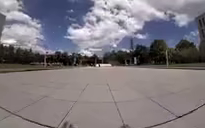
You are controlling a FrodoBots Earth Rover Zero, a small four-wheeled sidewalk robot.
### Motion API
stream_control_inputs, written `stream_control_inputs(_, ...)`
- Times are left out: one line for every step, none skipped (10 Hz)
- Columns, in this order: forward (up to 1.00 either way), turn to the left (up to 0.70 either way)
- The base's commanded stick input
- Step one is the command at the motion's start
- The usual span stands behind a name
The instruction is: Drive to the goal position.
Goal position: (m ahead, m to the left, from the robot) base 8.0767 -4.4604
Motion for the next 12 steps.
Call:
stream_control_inputs(0.70, -0.33)
stream_control_inputs(0.70, 0.00)
stream_control_inputs(0.70, 0.00)
stream_control_inputs(0.70, 0.00)
stream_control_inputs(0.70, 0.00)
stream_control_inputs(0.70, 0.00)
stream_control_inputs(0.70, 0.00)
stream_control_inputs(0.70, 0.00)
stream_control_inputs(0.70, 0.00)
stream_control_inputs(0.70, 0.00)
stream_control_inputs(0.70, 0.00)
stream_control_inputs(0.70, 0.00)
